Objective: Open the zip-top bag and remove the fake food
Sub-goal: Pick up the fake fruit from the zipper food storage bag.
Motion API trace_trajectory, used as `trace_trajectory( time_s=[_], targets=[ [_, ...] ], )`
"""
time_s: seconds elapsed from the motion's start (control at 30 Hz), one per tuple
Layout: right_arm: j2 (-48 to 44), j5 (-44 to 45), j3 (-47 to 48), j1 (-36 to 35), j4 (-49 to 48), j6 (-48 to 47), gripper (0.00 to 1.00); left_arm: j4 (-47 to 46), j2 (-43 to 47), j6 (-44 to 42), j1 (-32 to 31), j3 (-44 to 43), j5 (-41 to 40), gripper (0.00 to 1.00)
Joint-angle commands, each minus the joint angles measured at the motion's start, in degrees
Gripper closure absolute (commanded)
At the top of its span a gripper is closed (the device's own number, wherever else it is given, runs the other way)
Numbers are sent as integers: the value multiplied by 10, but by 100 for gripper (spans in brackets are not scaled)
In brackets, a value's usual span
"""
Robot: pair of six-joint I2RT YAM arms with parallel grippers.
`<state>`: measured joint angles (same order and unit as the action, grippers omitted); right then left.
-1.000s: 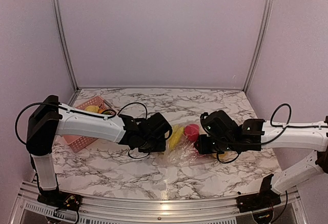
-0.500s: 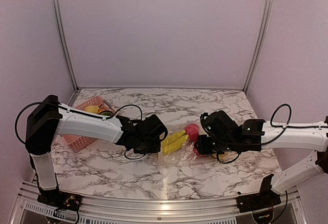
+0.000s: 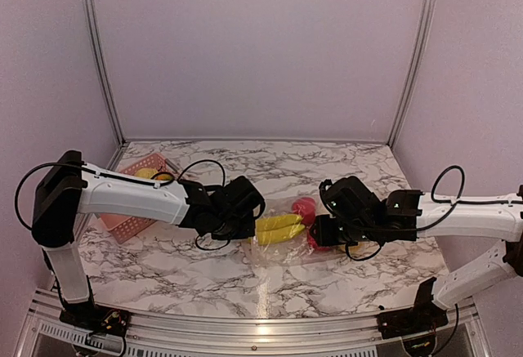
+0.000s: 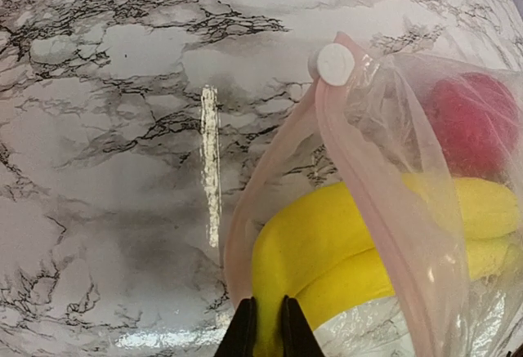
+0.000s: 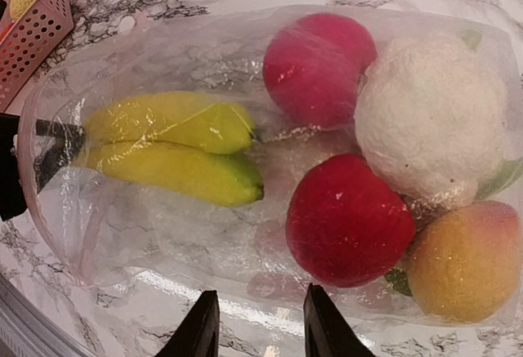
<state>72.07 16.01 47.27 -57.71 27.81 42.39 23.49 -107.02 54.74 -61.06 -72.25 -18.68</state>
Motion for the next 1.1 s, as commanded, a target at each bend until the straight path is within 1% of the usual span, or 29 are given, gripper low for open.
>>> trace_trajectory(
  time_s=[0.0,0.33,0.63,0.73,0.87,1.07],
  targets=[
    [-8,10,7,-4,0,-2,66,27,38,-16,3,-12,-35,100],
    [-3,14,20,-5,4,-5,66,85,80,-40,3,-21,-96,100],
    [10,12,31,-4,4,-14,65,123,131,-48,3,11,-142,100],
    [13,10,32,-3,0,-16,65,152,137,-46,5,12,-170,100],
    [16,9,35,-3,-2,-19,65,198,142,-36,14,17,-201,100],
    [15,9,33,-3,-2,-19,65,228,182,-32,43,44,-228,100]
  ],
)
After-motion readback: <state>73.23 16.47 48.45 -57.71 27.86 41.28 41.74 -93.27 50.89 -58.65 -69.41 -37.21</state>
